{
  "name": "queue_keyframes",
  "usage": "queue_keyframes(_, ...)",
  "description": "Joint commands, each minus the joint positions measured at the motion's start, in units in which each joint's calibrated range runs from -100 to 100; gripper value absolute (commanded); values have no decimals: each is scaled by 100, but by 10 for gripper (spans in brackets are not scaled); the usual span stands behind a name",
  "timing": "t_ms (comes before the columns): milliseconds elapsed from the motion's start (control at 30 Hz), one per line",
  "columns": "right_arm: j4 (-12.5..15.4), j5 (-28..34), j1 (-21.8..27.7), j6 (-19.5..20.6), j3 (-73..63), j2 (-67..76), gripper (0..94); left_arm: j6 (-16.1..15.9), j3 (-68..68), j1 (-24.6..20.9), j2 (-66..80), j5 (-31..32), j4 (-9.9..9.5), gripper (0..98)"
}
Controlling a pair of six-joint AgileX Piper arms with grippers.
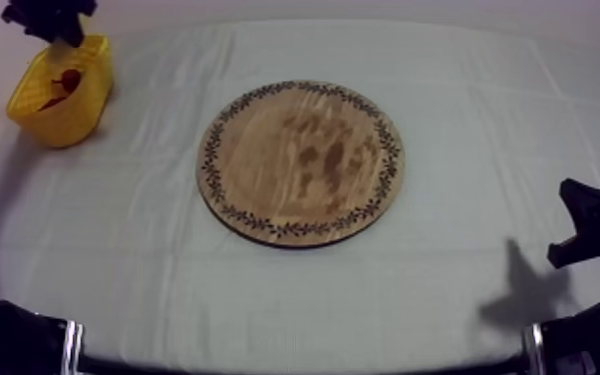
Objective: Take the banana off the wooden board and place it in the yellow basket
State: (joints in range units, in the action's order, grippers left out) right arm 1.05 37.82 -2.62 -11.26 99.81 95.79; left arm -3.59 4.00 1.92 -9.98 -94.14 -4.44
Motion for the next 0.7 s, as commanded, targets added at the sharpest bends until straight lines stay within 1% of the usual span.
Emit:
queue_keyframes(0,0,1,1,0,-3,-3,2,-63,45,-241,-77,-4,6,87)
queue_keyframes(267,0,1,1,0,-3,-3,2,-231,178,-666,-433,162,58,95)
queue_keyframes(333,0,1,1,0,-3,-3,2,-289,241,-722,-541,185,77,113)
queue_keyframes(367,0,1,1,0,-3,-3,2,-336,269,-744,-595,191,92,137)
queue_keyframes(400,0,1,1,0,-3,-3,2,-374,296,-762,-643,196,105,180)
queue_keyframes(433,0,1,1,0,-3,-3,2,-403,318,-777,-682,199,113,253)
queue_keyframes(533,0,1,1,0,-3,-3,2,-439,332,-831,-718,241,127,544)
queue_keyframes(567,0,1,1,0,-3,-3,2,-438,330,-851,-706,257,127,618)
queue_keyframes(600,0,1,1,0,-3,-3,2,-437,335,-867,-687,269,126,677)
queue_keyframes(667,0,1,1,0,-3,-3,2,-434,341,-896,-628,283,111,762)
